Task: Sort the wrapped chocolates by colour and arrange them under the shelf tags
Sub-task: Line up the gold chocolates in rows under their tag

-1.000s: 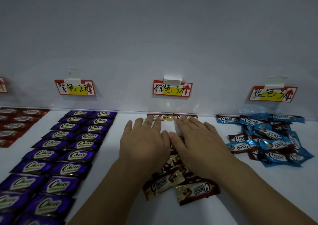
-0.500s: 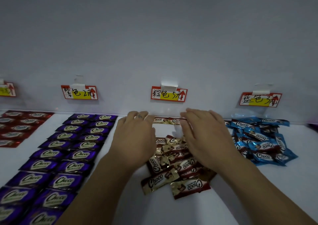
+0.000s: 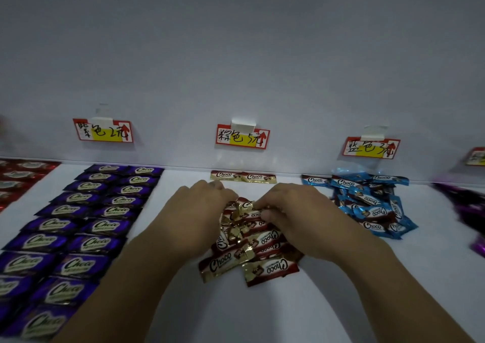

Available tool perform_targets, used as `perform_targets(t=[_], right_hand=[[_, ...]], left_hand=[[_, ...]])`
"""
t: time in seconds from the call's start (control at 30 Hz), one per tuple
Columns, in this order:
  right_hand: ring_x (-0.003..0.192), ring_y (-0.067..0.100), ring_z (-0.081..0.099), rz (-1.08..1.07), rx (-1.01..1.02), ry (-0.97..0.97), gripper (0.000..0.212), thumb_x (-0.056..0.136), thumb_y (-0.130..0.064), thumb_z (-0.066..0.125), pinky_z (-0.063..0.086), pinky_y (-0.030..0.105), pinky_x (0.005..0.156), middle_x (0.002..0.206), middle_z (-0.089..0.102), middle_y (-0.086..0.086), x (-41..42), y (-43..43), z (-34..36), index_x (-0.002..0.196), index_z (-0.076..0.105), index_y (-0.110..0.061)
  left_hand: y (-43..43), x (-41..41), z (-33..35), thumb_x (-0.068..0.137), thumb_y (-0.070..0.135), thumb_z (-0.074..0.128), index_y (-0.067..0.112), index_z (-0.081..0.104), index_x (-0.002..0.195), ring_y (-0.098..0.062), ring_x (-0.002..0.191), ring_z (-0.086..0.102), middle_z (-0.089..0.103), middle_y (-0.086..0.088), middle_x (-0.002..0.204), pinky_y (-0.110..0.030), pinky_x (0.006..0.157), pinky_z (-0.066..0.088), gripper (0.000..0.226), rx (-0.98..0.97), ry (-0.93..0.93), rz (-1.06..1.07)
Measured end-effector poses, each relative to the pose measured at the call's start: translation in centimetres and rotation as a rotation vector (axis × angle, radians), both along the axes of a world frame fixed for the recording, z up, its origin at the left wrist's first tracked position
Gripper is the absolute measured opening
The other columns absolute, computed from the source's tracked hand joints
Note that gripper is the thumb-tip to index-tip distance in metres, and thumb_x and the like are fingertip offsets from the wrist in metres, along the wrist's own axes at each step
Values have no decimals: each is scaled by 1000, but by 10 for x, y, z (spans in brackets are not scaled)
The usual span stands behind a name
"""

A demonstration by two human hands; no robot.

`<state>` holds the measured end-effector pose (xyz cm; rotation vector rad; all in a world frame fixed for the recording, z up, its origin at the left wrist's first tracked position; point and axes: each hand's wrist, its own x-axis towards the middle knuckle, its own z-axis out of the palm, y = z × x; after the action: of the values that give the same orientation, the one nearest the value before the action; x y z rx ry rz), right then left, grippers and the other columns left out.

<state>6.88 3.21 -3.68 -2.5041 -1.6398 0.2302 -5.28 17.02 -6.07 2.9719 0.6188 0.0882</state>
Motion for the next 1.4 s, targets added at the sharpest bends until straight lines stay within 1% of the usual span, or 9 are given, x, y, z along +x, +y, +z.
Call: perform_targets(t=[0.23,0.47,0.57,0.67,0.8,0.97,1.23,1.33,1.4], right_hand=[[114,12,47,-31,13,-31,29,94,-41,55,34,30,99,123,56,-11,-1,0,-1,122,58,-37],[106,9,49,-62,157,-149,25,96,-38,50,37,28,93,116,61,-13,1,-1,-1,115,66,-36],[103,10,45,-116,216,-206,26,96,-40,50,32,26,83,110,58,-10,4,3,-4,116,66,-38],[94,12,53,-183,266,-174,24,95,-40,53,40,27,79,103,57,-10,8,6,-11,114,68,-36],[88,8,55,-254,332,-30,21,95,-37,55,48,30,81,99,58,-10,11,9,-16,108,70,-30],[92,10,56,-311,388,98,19,96,-30,55,45,27,83,101,61,-7,16,10,-21,102,72,-25],[89,6,54,-247,359,-59,20,94,-32,58,45,23,76,103,58,-11,16,12,-23,109,71,-32],[94,7,52,-191,191,-86,22,94,-36,55,39,22,76,107,60,-12,12,12,-21,111,69,-38],[99,8,50,-184,212,-139,25,95,-35,52,39,24,78,109,58,-12,13,10,-19,114,68,-39]], left_hand=[[4,3,-5,94,19,54,32,42,137,-17,119,44,47,3,130,-33,100,38,47,8,-44,44],[5,-2,0,95,27,52,25,52,110,-20,96,55,52,2,106,-36,86,48,15,-120,-63,148],[10,-3,-1,96,27,49,27,53,109,-16,91,57,60,5,103,-35,82,50,13,-125,-119,200],[13,-2,-4,99,28,45,29,55,114,-13,85,58,64,7,101,-32,76,48,18,-103,-189,247],[11,2,-6,100,30,41,31,55,124,-15,98,56,58,3,113,-32,82,47,28,-63,-215,271],[11,2,-3,99,36,41,32,45,135,-17,115,48,47,0,128,-33,91,44,36,26,-213,268],[5,4,-4,99,41,39,37,59,120,-14,111,49,53,9,122,-35,92,42,30,-43,-112,126],[6,3,-5,99,42,36,39,54,127,-14,117,46,49,10,130,-35,96,38,33,-37,-90,133],[6,2,-6,99,42,34,39,47,134,-14,123,42,43,11,137,-37,100,33,37,-4,-63,132]])
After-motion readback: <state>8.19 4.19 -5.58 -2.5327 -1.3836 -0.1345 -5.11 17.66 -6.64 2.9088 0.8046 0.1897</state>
